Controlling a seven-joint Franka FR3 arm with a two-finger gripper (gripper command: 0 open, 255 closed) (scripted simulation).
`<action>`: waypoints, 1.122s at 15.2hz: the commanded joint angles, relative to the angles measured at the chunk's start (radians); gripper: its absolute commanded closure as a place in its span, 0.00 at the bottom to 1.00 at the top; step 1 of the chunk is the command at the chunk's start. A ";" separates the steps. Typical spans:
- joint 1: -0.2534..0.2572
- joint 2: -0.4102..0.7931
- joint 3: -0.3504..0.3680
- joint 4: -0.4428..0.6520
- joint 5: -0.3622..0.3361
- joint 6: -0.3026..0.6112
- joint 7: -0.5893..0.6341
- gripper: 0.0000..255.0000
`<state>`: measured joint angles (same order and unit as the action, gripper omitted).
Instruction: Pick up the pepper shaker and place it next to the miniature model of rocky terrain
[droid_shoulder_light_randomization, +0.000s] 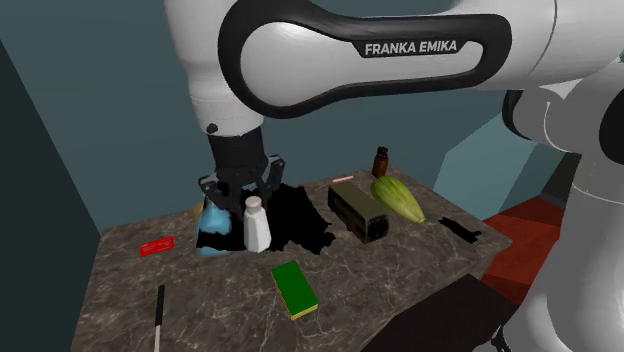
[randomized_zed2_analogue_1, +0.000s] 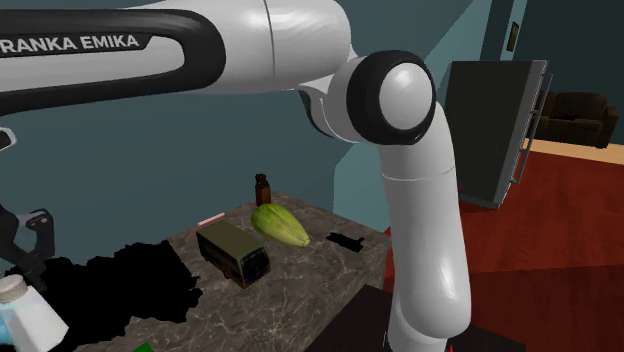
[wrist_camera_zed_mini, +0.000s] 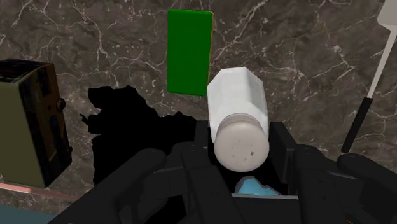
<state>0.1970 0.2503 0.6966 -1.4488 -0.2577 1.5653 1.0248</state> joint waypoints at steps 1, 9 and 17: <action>0.071 0.113 0.004 0.129 -0.067 -0.046 0.053 1.00; 0.096 0.159 -0.005 0.095 -0.092 0.023 0.086 1.00; 0.076 0.156 -0.008 -0.019 -0.094 0.131 0.102 1.00</action>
<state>0.2756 0.4077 0.6884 -1.4531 -0.3514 1.6825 1.1245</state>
